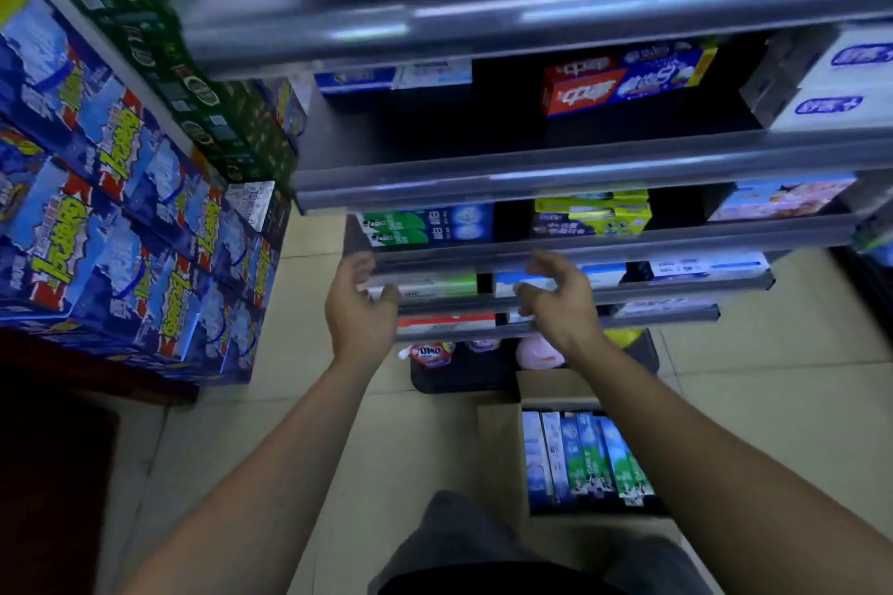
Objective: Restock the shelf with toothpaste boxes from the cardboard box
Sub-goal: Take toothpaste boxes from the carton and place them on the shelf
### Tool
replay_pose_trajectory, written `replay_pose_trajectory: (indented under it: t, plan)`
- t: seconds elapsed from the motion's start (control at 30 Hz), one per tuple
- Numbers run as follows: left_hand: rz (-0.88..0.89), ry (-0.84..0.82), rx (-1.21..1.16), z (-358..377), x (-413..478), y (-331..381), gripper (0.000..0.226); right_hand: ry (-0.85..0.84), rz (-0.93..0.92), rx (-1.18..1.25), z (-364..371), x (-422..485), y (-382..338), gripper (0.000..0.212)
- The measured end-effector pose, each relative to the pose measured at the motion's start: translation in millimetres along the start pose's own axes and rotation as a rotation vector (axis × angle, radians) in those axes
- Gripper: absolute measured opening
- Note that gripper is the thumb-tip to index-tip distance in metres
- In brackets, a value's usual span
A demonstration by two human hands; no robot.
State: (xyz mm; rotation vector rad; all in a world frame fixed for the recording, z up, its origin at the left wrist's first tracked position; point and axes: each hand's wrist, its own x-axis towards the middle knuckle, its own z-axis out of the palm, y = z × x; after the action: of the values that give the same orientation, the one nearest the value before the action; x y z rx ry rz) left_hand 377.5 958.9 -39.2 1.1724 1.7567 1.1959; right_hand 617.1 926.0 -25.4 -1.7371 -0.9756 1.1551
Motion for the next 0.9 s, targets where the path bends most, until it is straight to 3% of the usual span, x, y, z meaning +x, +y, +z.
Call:
replay_pose_trajectory:
  t: [0.13,0.4,0.57,0.73,0.83,0.9]
  plan:
    - [-0.012,-0.094,0.181,39.2,-73.2,-45.1,0.042,0.039,0.259,0.118,-54.3,-21.1,75.7,0.041]
    - [-0.383,-0.585,0.411,158.0,-232.4,-180.5,0.050,0.197,0.726,0.208,-163.2,-33.4,278.5,0.028]
    - [-0.651,-0.616,0.504,283.9,-282.1,-281.8,0.034,0.164,0.896,0.193,-193.6,-22.5,406.8,0.027]
    - [-0.483,-0.839,0.717,411.3,-272.7,-381.6,0.060,0.164,0.878,0.152,-202.0,5.9,493.1,0.028]
    - [-0.302,-0.810,0.877,469.8,-246.4,-432.4,0.069,0.127,0.825,0.134,-202.1,14.4,526.7,0.032]
    - [-0.270,-0.797,0.954,496.7,-227.2,-460.4,0.074,0.124,0.834,0.159,-198.9,12.5,541.7,0.032]
